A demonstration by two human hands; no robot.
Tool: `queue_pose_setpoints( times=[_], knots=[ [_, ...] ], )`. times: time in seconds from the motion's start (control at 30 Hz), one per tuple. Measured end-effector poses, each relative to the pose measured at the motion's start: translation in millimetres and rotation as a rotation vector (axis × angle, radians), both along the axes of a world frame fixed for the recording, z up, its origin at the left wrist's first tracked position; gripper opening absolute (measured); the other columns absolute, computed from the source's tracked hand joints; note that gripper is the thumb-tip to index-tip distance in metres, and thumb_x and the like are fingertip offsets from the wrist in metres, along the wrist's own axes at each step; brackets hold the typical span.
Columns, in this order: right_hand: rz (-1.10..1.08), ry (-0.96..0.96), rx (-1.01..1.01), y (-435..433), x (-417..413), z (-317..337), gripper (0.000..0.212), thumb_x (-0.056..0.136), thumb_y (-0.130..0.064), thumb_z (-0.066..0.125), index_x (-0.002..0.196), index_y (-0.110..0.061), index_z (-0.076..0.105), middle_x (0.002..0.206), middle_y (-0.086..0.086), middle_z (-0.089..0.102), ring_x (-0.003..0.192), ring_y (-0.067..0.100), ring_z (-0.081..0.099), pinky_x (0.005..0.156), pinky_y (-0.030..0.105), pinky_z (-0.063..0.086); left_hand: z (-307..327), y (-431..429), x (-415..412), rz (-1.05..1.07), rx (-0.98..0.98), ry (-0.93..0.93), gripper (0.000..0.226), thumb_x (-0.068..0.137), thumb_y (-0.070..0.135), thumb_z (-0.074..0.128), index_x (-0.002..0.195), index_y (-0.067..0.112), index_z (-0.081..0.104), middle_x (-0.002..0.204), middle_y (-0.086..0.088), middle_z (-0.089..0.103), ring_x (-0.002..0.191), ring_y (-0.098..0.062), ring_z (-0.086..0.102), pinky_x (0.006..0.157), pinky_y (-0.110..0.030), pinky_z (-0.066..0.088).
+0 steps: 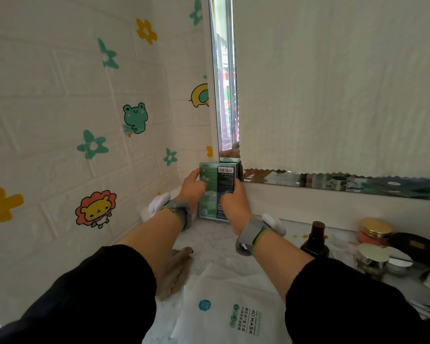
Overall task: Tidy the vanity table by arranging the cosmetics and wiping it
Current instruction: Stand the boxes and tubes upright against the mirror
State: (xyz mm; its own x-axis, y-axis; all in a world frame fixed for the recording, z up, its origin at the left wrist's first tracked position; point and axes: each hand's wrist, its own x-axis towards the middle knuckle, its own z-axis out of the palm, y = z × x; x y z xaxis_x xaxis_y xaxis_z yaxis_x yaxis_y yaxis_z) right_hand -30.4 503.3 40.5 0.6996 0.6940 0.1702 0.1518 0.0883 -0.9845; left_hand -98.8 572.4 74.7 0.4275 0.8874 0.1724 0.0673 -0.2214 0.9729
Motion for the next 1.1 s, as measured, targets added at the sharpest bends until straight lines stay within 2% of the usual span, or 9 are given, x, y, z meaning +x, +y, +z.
queue_pose_setpoints(
  times=[0.13,0.2,0.3,0.43,0.7,0.8,0.9,1.0,1.1],
  knots=[
    [-0.05,0.006,-0.027,-4.8,-2.4,3.5,0.053,0.082,-0.004,0.048,0.132,-0.017,0.048,0.125,0.011,0.054,0.106,0.032,0.058,0.093,0.047,0.052,4.5,-16.3,-3.5,0.026,0.006,0.017,0.058,0.092,-0.011,0.041,0.147,0.008,0.032,0.147,-0.014,0.04,0.117,-0.025,0.05,0.082,-0.027,0.045],
    [-0.077,0.033,-0.088,-11.6,-2.4,9.9,0.052,0.087,-0.005,0.046,0.138,-0.011,0.041,0.131,0.012,0.047,0.109,0.035,0.055,0.095,0.047,0.05,3.8,-22.7,-5.5,0.042,0.018,0.044,0.053,0.094,-0.009,0.041,0.145,0.004,0.034,0.139,-0.014,0.046,0.1,-0.02,0.052,0.075,-0.022,0.047],
    [-0.115,0.068,-0.16,-21.3,-3.7,16.7,0.044,0.089,-0.006,0.044,0.133,-0.009,0.041,0.131,0.015,0.046,0.106,0.036,0.055,0.092,0.046,0.051,3.8,-27.1,-9.4,0.088,0.01,0.084,0.044,0.095,-0.006,0.042,0.138,0.0,0.039,0.1,-0.005,0.051,0.069,-0.009,0.046,0.047,-0.012,0.047],
    [-0.146,0.09,-0.172,-36.8,-12.2,26.5,0.037,0.089,-0.01,0.046,0.126,-0.009,0.046,0.128,0.017,0.05,0.106,0.035,0.055,0.088,0.043,0.052,7.2,-40.0,-20.9,0.095,-0.071,0.124,0.041,0.092,0.002,0.047,0.133,0.006,0.045,0.086,-0.007,0.053,0.073,-0.018,0.052,0.061,-0.029,0.046],
    [-0.111,0.055,-0.206,-80.5,-29.8,38.0,0.041,0.09,-0.011,0.047,0.131,-0.006,0.043,0.131,0.015,0.047,0.104,0.031,0.052,0.07,0.031,0.04,19.2,-83.5,-55.5,0.07,-0.076,0.076,0.026,0.087,0.001,0.052,0.112,0.006,0.057,0.083,-0.009,0.066,0.069,-0.017,0.059,0.06,-0.027,0.049],
    [-0.086,0.037,-0.201,-98.9,-39.0,40.3,0.029,0.084,-0.013,0.052,0.112,-0.007,0.053,0.121,0.018,0.055,0.086,0.025,0.05,0.056,0.025,0.036,25.3,-103.7,-68.0,0.05,-0.059,0.086,0.018,0.091,0.003,0.046,0.105,0.008,0.057,0.076,-0.006,0.065,0.068,-0.015,0.058,0.06,-0.026,0.047],
    [-0.061,0.004,-0.236,-119.8,-46.3,43.6,0.008,0.083,-0.012,0.055,0.089,-0.011,0.05,0.091,0.011,0.049,0.069,0.022,0.042,0.044,0.024,0.031,32.0,-123.8,-79.8,0.031,-0.038,0.092,0.015,0.094,0.004,0.045,0.1,0.009,0.057,0.075,-0.005,0.066,0.07,-0.016,0.06,0.06,-0.027,0.049],
    [-0.01,-0.003,-0.226,-144.9,-53.1,51.0,0.013,0.083,-0.007,0.055,0.071,-0.01,0.051,0.075,0.009,0.047,0.061,0.022,0.04,0.052,0.028,0.037,38.3,-144.7,-89.8,0.012,-0.02,0.096,0.015,0.094,0.003,0.043,0.097,0.009,0.057,0.074,-0.005,0.066,0.068,-0.016,0.061,0.061,-0.026,0.048],
    [0.033,0.028,-0.224,-168.0,-58.5,56.4,0.007,0.085,-0.004,0.055,0.088,-0.005,0.061,0.083,0.01,0.051,0.077,0.024,0.047,0.067,0.033,0.039,44.3,-168.1,-97.8,-0.012,-0.003,0.106,0.017,0.094,0.003,0.042,0.091,0.01,0.058,0.074,-0.005,0.066,0.065,-0.016,0.062,0.061,-0.025,0.048]
  ],
)
